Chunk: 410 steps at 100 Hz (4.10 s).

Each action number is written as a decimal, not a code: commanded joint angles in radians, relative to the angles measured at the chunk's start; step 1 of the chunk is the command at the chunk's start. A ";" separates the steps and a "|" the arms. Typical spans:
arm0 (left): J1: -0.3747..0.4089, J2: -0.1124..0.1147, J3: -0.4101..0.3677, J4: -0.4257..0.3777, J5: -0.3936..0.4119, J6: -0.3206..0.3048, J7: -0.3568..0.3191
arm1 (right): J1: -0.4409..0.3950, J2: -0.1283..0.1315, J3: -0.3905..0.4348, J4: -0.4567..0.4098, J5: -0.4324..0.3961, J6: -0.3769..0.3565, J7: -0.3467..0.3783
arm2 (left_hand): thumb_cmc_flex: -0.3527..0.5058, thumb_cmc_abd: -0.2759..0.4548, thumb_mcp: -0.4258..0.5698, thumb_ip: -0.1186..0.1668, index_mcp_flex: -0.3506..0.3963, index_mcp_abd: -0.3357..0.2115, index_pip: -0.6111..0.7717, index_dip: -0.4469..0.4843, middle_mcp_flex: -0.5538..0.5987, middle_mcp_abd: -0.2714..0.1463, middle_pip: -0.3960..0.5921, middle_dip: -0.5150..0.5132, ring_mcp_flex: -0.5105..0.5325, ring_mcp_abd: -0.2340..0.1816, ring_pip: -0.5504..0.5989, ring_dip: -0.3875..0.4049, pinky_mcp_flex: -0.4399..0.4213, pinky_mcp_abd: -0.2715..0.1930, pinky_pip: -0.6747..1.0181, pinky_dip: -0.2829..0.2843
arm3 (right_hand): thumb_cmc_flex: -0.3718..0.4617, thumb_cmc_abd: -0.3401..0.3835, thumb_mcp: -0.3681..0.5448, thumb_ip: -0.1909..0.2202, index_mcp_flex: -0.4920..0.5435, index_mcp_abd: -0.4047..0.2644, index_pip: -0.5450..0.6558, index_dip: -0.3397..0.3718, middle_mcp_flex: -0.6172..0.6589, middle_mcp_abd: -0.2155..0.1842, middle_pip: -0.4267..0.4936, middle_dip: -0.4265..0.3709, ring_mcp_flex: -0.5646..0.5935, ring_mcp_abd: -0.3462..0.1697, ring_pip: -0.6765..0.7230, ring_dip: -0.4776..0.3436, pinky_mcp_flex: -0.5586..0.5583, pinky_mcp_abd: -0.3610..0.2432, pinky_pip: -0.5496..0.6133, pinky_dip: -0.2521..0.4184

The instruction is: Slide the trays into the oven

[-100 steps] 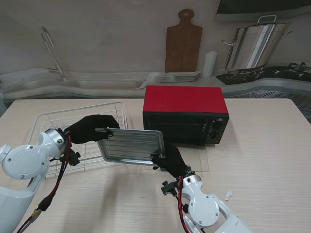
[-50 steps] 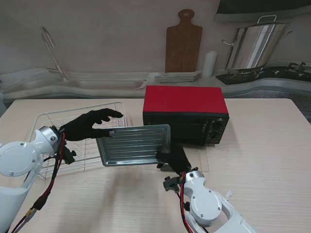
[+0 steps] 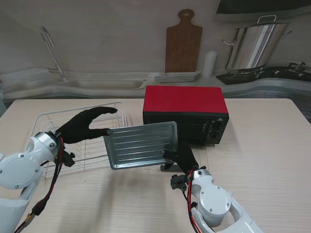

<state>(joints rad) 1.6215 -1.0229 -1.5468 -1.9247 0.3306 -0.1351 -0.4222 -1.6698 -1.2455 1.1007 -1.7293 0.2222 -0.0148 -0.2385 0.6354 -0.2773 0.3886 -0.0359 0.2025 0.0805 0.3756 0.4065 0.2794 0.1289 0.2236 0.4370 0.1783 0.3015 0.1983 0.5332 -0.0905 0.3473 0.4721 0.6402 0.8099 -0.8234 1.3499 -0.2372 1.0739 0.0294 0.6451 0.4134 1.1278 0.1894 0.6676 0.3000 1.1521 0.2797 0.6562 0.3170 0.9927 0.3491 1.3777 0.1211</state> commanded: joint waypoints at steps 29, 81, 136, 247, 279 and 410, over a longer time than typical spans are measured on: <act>0.041 -0.033 0.014 0.008 0.144 -0.034 0.130 | -0.039 -0.008 0.092 -0.045 0.076 0.127 -0.002 | -0.042 0.086 -0.115 -0.006 0.002 -0.007 -0.047 -0.050 -0.020 0.013 -0.048 -0.037 -0.039 -0.024 -0.057 -0.037 0.010 -0.022 -0.182 0.038 | 0.087 0.035 0.105 -0.003 0.113 -0.044 0.166 0.014 0.014 0.027 0.030 0.007 0.072 0.033 0.051 0.012 0.046 -0.030 0.054 0.008; 0.006 -0.034 0.107 0.107 0.387 -0.132 0.239 | -0.056 -0.027 0.206 -0.049 0.150 0.320 -0.037 | 0.012 0.196 -0.256 0.023 -0.002 -0.051 -0.101 -0.117 -0.043 -0.011 -0.109 -0.097 -0.096 -0.067 -0.110 -0.099 -0.014 -0.063 -0.342 0.004 | 0.091 0.037 0.100 -0.012 0.060 -0.021 0.161 -0.004 -0.023 0.060 0.060 0.023 0.084 0.041 0.060 0.003 0.051 -0.019 0.075 0.006; 0.001 -0.049 0.248 0.130 0.581 -0.016 0.419 | -0.010 -0.053 0.290 -0.022 0.273 0.579 -0.030 | 0.050 0.228 -0.297 0.035 0.008 -0.029 -0.113 -0.134 -0.043 0.005 -0.113 -0.113 -0.110 -0.065 -0.111 -0.116 -0.008 -0.054 -0.378 -0.078 | 0.094 0.022 0.103 -0.016 -0.014 0.046 0.163 -0.046 -0.036 0.131 0.093 0.026 0.130 0.072 0.063 -0.017 0.061 0.018 0.132 0.017; -0.013 -0.049 0.255 0.148 0.557 -0.040 0.416 | 0.112 -0.093 0.353 0.129 0.518 0.787 -0.012 | 0.060 0.230 -0.315 0.039 0.004 -0.032 -0.115 -0.134 -0.048 0.009 -0.114 -0.114 -0.118 -0.069 -0.114 -0.120 -0.005 -0.057 -0.379 -0.121 | 0.101 0.032 0.093 -0.024 -0.014 0.029 0.201 -0.012 -0.047 0.122 0.153 0.031 0.133 0.058 0.115 0.012 0.068 0.006 0.150 0.036; -0.028 -0.049 0.254 0.159 0.552 -0.046 0.414 | 0.125 -0.096 0.359 0.151 0.509 0.804 -0.003 | 0.062 0.230 -0.316 0.040 0.004 -0.033 -0.115 -0.134 -0.051 0.006 -0.115 -0.115 -0.118 -0.070 -0.114 -0.121 -0.005 -0.058 -0.379 -0.127 | 0.101 0.035 0.091 -0.023 -0.017 0.030 0.200 -0.009 -0.051 0.122 0.154 0.031 0.131 0.060 0.112 0.012 0.067 0.005 0.146 0.040; -0.027 -0.050 0.264 0.164 0.566 -0.041 0.427 | 0.160 -0.102 0.342 0.202 0.477 0.802 0.000 | 0.065 0.232 -0.322 0.042 -0.004 -0.032 -0.120 -0.137 -0.056 0.008 -0.116 -0.116 -0.123 -0.072 -0.116 -0.122 -0.002 -0.063 -0.389 -0.159 | 0.102 0.041 0.088 -0.024 -0.022 0.032 0.196 -0.004 -0.057 0.123 0.156 0.032 0.124 0.060 0.112 0.013 0.067 0.006 0.141 0.045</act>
<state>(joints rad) 1.5865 -1.0669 -1.2805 -1.7540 0.8974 -0.1755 0.0180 -1.5047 -1.3349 1.4503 -1.5400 0.7020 0.7882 -0.2495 0.6872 -0.0935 0.0915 -0.0295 0.2124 0.0505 0.2776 0.2882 0.2550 0.1367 0.1227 0.3385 0.0906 0.2510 0.0996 0.4238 -0.0802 0.3091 0.1446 0.5001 0.8278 -0.8202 1.3600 -0.2521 1.0161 0.1540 0.6981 0.3539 1.0750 0.3018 0.7985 0.3227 1.2155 0.3139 0.7251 0.3151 1.0918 0.4104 1.4887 0.1464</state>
